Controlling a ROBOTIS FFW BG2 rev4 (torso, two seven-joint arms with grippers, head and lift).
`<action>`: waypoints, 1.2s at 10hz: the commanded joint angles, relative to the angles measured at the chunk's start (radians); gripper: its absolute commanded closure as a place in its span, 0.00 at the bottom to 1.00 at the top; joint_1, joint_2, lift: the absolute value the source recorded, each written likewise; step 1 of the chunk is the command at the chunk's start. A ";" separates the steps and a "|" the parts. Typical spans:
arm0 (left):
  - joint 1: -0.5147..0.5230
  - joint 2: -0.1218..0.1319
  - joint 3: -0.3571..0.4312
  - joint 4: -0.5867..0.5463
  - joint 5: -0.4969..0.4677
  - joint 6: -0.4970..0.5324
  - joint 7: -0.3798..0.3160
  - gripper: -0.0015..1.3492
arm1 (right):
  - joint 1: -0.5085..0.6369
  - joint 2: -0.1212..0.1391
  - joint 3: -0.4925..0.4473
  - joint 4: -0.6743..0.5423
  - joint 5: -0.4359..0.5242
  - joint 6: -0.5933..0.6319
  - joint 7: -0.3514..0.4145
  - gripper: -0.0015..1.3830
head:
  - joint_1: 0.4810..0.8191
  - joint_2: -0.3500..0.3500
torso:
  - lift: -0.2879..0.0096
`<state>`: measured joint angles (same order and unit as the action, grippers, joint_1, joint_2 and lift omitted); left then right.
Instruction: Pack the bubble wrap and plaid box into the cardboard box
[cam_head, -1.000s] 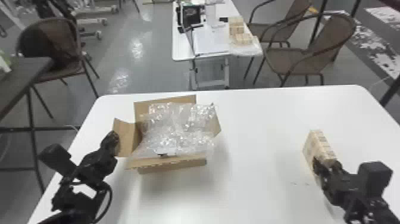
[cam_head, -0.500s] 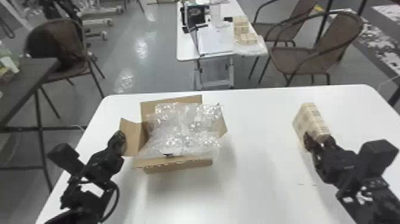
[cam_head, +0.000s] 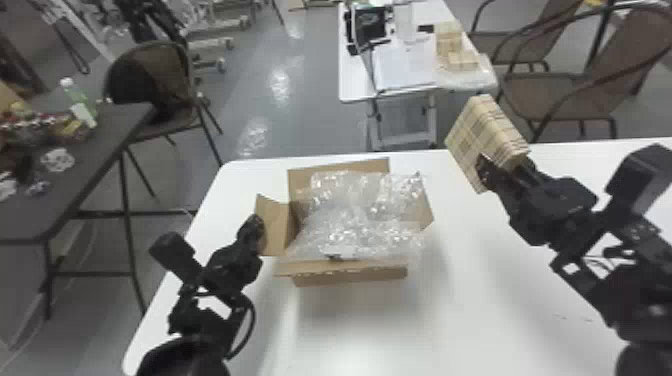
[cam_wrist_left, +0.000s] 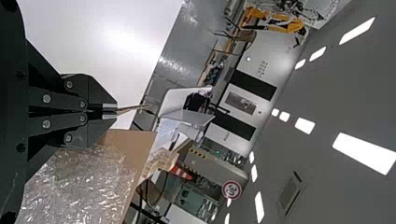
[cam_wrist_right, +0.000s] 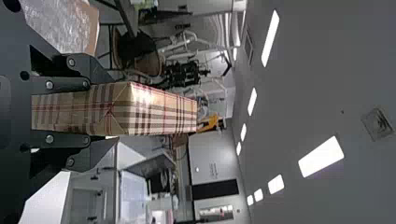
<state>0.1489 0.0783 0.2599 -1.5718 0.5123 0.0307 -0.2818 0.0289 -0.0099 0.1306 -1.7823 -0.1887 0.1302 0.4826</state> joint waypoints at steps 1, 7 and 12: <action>-0.009 0.000 -0.013 0.009 0.000 0.000 0.000 0.90 | -0.063 -0.001 0.057 0.021 -0.048 0.068 0.047 0.70 | 0.63 0.91 | 0.67; -0.035 -0.002 -0.054 0.024 0.006 -0.003 0.000 0.90 | -0.195 -0.009 0.182 0.170 -0.186 0.218 0.116 0.70 | 0.61 1.00 | 0.67; -0.040 0.001 -0.067 0.030 0.020 -0.009 0.000 0.90 | -0.215 -0.001 0.208 0.227 -0.158 0.212 0.105 0.24 | 0.63 1.00 | 0.67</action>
<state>0.1078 0.0789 0.1909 -1.5418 0.5317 0.0230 -0.2821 -0.1893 -0.0105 0.3419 -1.5490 -0.3545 0.3424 0.5885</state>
